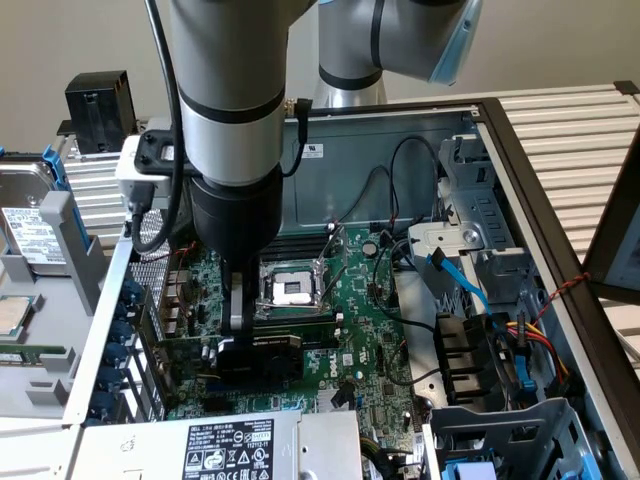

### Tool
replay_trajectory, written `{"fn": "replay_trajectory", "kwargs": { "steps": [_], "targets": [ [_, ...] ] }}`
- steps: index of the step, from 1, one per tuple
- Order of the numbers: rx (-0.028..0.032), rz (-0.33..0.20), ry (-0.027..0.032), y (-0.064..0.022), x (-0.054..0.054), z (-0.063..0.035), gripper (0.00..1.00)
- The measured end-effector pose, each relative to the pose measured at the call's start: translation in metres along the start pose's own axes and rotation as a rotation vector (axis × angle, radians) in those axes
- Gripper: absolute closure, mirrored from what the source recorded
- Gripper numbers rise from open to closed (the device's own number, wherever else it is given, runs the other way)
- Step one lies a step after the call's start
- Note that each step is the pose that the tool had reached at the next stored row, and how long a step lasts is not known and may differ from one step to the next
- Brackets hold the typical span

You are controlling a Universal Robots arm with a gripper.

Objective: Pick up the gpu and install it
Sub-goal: 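Press down on the gpu until it lock into place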

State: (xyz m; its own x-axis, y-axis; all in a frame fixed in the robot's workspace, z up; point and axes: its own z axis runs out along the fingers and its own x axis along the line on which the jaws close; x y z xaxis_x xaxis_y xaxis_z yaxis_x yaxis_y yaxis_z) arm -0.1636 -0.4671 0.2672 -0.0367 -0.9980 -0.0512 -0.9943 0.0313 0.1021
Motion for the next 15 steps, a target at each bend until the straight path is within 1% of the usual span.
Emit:
{"fn": "replay_trajectory", "kwargs": {
  "steps": [3,5,12,14,15],
  "targets": [
    [-0.0013,-0.001,0.0001,0.0017,0.0,-0.0001,0.89],
    [-0.0012,-0.001,-0.0001,0.0025,0.0,-0.004,0.89],
    [-0.0012,-0.001,0.0002,0.0059,-0.001,-0.0348,0.89],
    [-0.0013,-0.001,0.0003,0.0065,-0.002,-0.0409,0.89],
    [-0.0014,-0.001,0.0003,0.0066,-0.002,-0.0422,0.89]
  ]
}}
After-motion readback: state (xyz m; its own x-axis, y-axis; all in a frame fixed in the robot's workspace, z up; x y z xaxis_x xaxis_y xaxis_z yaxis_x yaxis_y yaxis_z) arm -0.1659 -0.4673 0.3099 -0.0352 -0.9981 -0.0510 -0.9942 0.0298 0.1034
